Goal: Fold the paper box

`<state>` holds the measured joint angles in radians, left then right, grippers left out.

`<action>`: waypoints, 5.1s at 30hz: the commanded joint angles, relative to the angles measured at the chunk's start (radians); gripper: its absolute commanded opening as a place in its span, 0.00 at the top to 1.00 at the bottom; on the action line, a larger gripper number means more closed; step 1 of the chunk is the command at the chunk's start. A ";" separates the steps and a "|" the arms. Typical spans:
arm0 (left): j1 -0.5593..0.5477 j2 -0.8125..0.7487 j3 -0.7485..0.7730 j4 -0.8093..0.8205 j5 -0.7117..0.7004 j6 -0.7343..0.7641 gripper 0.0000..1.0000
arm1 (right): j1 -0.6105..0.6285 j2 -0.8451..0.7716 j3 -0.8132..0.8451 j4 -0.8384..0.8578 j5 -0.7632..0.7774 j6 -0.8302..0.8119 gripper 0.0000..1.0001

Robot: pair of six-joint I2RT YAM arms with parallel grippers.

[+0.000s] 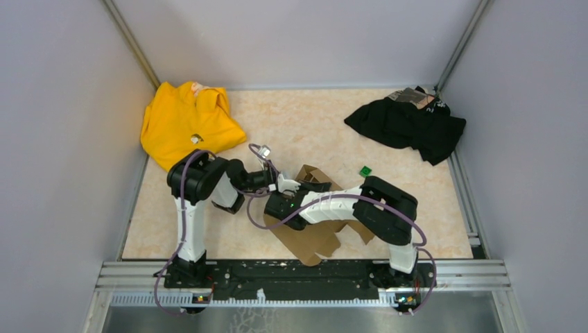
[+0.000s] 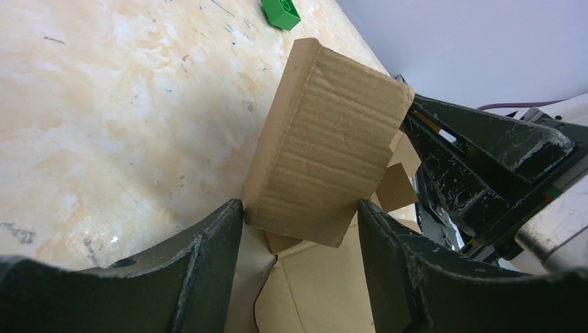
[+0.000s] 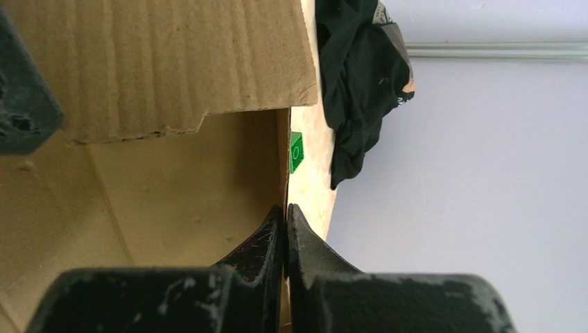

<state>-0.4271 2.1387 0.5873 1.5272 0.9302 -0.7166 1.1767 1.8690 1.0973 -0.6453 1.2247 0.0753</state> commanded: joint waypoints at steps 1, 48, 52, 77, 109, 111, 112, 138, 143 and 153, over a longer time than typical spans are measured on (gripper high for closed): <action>0.019 -0.013 -0.020 0.266 0.024 0.034 0.32 | 0.024 0.037 0.050 -0.054 0.093 0.063 1.00; 0.047 -1.005 0.035 -1.530 -0.769 0.178 0.24 | -0.340 -0.164 0.078 0.111 -0.675 0.249 1.00; 0.041 -1.037 0.042 -1.678 -0.799 0.157 0.21 | -0.394 -0.172 0.052 0.162 -0.780 0.270 1.00; -0.098 -1.137 -0.167 -1.789 -1.080 -0.103 0.01 | -0.506 -0.228 -0.103 0.309 -0.943 0.244 1.00; -0.045 -0.744 0.067 -1.621 -0.967 0.009 0.06 | -0.139 -0.653 -0.214 0.095 -1.159 0.054 0.61; -0.023 -0.700 0.082 -1.603 -0.959 0.016 0.07 | -0.136 -0.658 -0.238 0.102 -1.166 0.052 0.60; -0.010 -0.677 0.098 -1.596 -0.952 0.022 0.07 | -0.135 -0.651 -0.243 0.104 -1.170 0.045 0.60; 0.133 -0.696 0.284 -1.740 -0.944 0.049 0.02 | -0.052 -0.377 -0.128 0.372 -1.234 -0.134 0.46; 0.182 -0.741 0.215 -1.732 -0.893 0.039 0.02 | -0.043 -0.326 -0.116 0.436 -1.228 -0.119 0.51; 0.229 -0.804 0.154 -1.737 -0.878 0.049 0.02 | -0.038 -0.248 -0.089 0.476 -1.247 -0.119 0.57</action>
<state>-0.2157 1.3628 0.7647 -0.2173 0.0280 -0.6689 1.1236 1.6028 0.9577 -0.2340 -0.0021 -0.0513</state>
